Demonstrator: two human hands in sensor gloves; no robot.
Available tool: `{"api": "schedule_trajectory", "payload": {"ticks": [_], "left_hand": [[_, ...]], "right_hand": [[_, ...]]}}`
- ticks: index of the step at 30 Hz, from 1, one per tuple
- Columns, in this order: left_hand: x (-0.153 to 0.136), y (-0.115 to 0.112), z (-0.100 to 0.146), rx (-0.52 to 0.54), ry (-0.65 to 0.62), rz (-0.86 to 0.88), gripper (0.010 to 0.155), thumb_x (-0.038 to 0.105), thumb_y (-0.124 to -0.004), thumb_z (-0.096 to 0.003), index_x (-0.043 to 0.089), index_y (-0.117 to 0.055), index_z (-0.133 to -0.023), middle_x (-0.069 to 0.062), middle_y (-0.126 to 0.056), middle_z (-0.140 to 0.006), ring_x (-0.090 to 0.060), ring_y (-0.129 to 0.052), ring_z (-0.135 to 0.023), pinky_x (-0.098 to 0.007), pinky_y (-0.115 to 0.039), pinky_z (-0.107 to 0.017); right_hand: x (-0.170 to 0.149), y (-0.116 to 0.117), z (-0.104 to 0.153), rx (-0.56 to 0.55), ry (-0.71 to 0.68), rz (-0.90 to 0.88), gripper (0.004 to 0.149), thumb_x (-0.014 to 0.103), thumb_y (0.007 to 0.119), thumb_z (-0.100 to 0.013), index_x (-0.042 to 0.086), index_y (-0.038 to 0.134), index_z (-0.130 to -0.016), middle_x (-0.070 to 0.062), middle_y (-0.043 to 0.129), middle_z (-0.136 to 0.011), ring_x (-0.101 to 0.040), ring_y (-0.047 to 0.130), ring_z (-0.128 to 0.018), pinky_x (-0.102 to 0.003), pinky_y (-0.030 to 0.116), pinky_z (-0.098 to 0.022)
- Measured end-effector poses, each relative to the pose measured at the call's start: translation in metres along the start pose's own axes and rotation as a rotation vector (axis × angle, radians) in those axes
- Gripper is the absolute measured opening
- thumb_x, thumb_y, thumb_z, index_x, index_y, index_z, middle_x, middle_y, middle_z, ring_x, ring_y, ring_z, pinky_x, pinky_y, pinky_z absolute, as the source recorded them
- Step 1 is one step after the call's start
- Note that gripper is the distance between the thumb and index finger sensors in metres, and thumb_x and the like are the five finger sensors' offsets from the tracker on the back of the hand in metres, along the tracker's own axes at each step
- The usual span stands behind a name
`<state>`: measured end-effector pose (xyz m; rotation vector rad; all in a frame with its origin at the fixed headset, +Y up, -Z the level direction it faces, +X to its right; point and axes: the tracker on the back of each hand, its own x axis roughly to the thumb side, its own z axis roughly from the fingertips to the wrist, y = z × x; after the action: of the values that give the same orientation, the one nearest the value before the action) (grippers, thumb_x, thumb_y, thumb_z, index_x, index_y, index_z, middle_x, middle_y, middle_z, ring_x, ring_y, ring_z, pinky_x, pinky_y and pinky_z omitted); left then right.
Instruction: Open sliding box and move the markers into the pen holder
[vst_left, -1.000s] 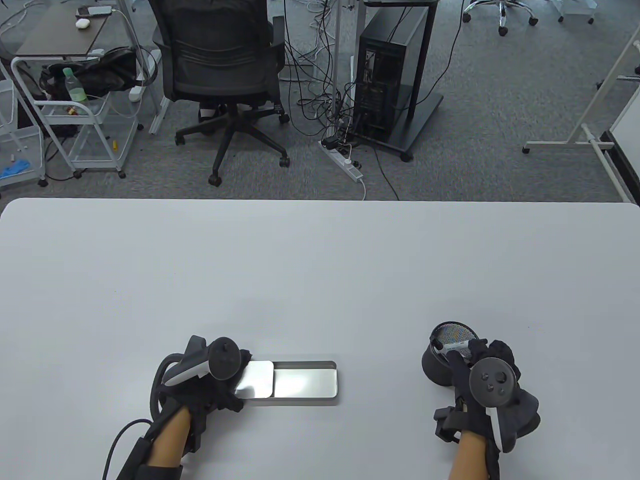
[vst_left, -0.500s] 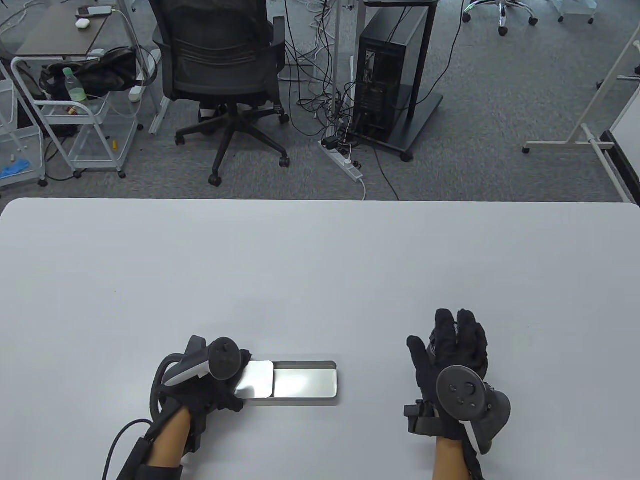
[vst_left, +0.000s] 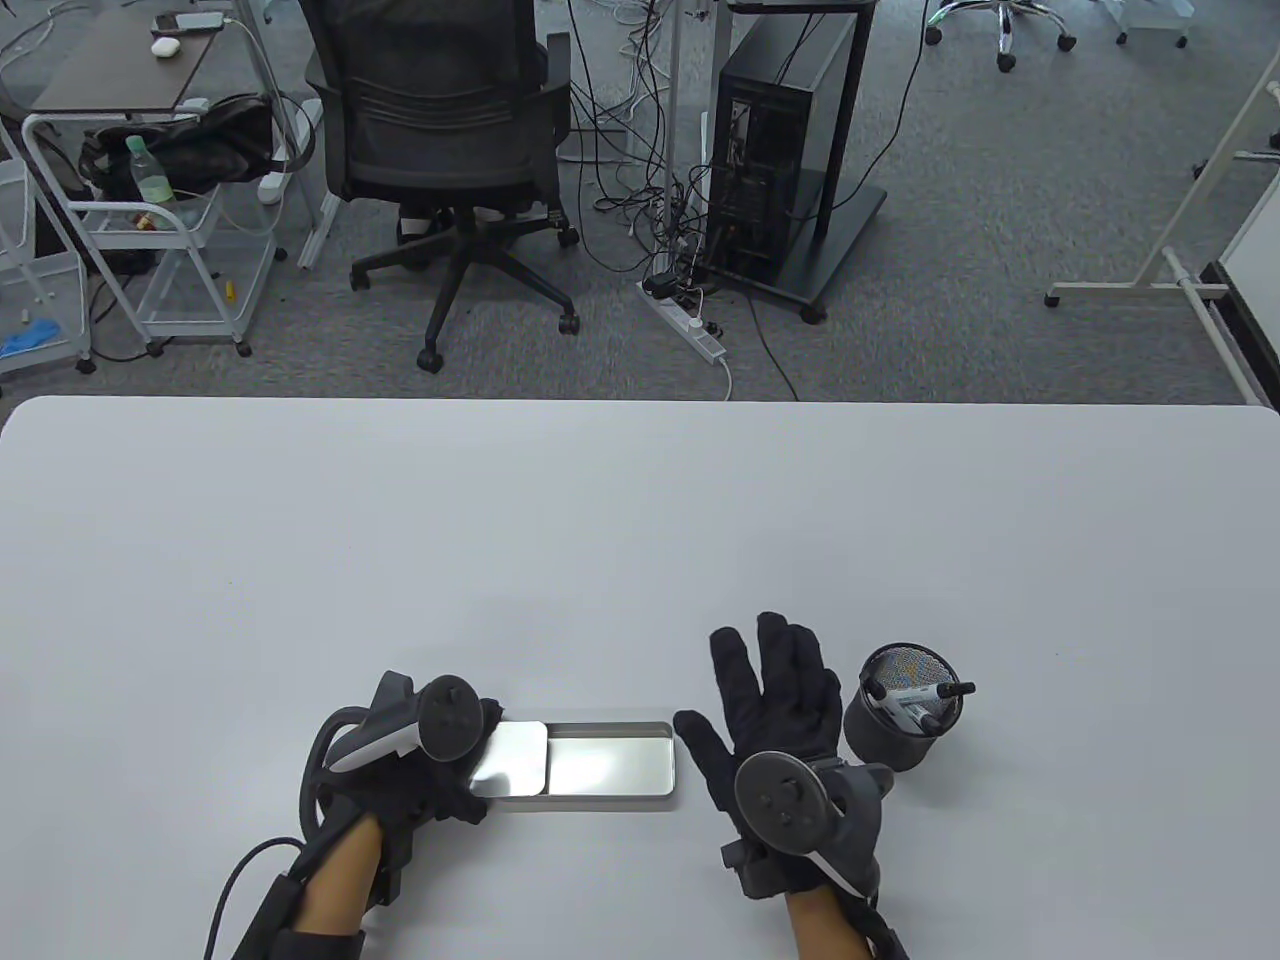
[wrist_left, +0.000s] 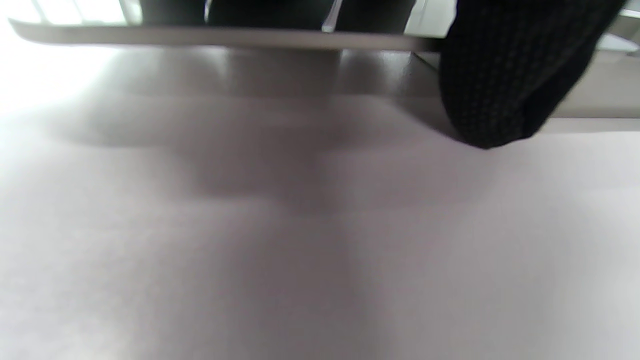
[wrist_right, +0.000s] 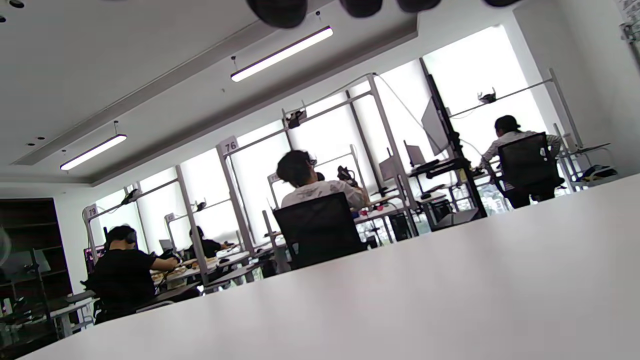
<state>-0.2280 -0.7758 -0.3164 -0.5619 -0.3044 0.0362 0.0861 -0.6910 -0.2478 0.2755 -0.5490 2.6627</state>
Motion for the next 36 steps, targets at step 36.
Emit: {"api": "schedule_trajectory", "payload": {"ticks": [36], "left_hand": [[0.019, 0.040, 0.061, 0.392, -0.123, -0.043, 0.106, 0.071, -0.077, -0.0379, 0.025, -0.023, -0.116, -0.012, -0.027, -0.126, -0.035, -0.034, -0.113, -0.063, -0.035, -0.081]], "right_hand": [[0.017, 0.061, 0.004, 0.254, -0.096, 0.167, 0.073, 0.057, 0.052, -0.049, 0.021, 0.039, -0.111, -0.023, 0.020, -0.119, -0.054, 0.026, -0.107, -0.074, 0.037, -0.071]]}}
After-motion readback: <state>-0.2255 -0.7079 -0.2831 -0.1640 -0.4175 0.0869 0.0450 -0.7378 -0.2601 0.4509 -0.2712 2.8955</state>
